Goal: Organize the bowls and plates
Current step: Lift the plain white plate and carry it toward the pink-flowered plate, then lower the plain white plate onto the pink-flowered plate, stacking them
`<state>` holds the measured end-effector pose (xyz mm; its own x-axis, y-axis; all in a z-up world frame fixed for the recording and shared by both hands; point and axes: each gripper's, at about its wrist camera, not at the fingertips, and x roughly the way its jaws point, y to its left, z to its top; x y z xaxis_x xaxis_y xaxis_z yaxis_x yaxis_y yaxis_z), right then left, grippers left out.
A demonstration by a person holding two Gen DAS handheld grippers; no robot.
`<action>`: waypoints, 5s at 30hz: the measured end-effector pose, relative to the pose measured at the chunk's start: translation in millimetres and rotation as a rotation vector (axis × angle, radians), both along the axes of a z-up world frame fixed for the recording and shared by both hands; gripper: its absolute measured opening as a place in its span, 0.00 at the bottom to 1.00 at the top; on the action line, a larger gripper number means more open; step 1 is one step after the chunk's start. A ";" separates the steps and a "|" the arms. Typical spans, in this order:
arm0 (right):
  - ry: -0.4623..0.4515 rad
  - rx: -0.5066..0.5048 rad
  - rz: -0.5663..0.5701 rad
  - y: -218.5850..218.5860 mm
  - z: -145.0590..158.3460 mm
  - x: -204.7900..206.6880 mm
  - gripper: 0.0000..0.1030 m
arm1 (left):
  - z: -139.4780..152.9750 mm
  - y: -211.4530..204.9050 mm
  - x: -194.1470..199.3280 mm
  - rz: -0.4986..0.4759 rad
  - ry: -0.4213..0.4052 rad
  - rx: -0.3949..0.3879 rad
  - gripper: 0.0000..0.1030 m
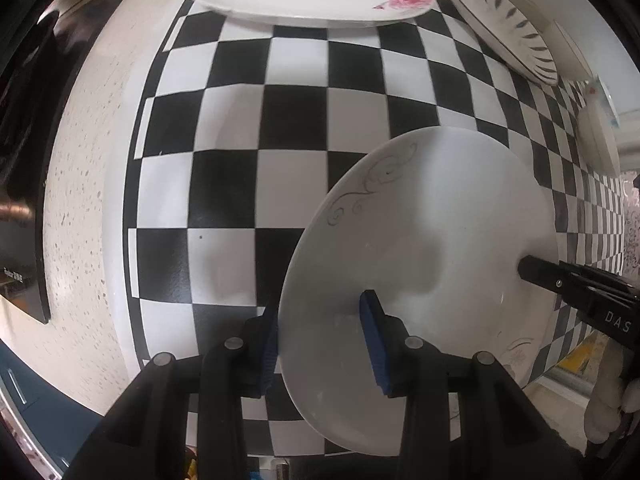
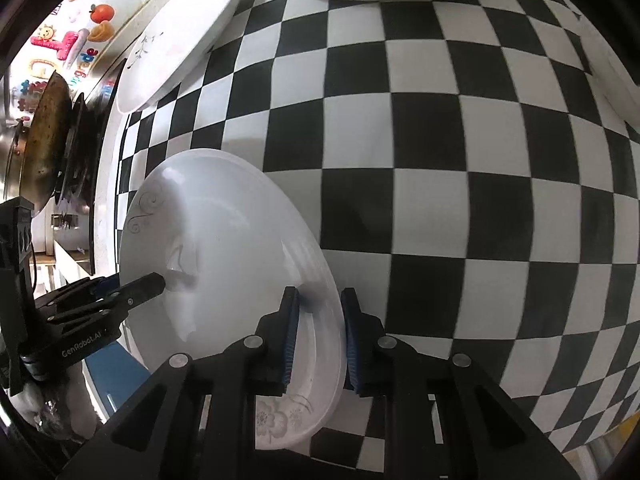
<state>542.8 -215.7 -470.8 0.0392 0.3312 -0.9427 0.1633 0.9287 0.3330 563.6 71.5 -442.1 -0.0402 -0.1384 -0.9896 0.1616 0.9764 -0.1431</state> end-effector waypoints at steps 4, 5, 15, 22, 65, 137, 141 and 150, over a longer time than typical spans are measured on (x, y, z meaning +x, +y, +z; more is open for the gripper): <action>-0.015 -0.002 -0.028 -18.3 8.8 -2.5 0.23 | 16.2 -30.0 2.7 -0.012 -0.009 -0.015 0.34; -0.017 0.000 -0.038 -23.9 11.2 -3.9 0.23 | 20.0 -37.8 4.0 -0.019 -0.014 -0.016 0.34; -0.039 -0.008 -0.142 -105.1 31.2 -22.9 0.23 | 35.0 -127.3 9.6 -0.117 -0.032 -0.025 0.34; -0.022 -0.009 -0.201 -157.1 20.5 -35.5 0.23 | 19.0 -181.8 4.6 -0.190 0.003 -0.009 0.34; -0.332 0.154 0.111 -56.5 134.6 108.6 0.87 | 110.1 -25.1 89.0 0.381 -0.221 0.023 0.38; -0.194 0.013 0.006 -83.3 96.8 77.9 0.21 | 100.1 -88.6 101.7 -0.006 -0.120 -0.178 0.32; -0.184 0.021 -0.078 -114.3 91.6 40.5 0.21 | 94.7 -127.7 83.3 -0.078 -0.094 -0.183 0.32; -0.109 0.031 -0.194 -161.1 53.1 -31.2 0.21 | 63.7 -190.0 49.0 -0.215 -0.025 -0.157 0.32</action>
<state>511.7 -376.8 -417.6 0.2057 0.3363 -0.9190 0.2994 0.8725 0.3862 612.6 -118.4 -378.4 -0.0609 -0.2815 -0.9576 0.3680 0.8855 -0.2837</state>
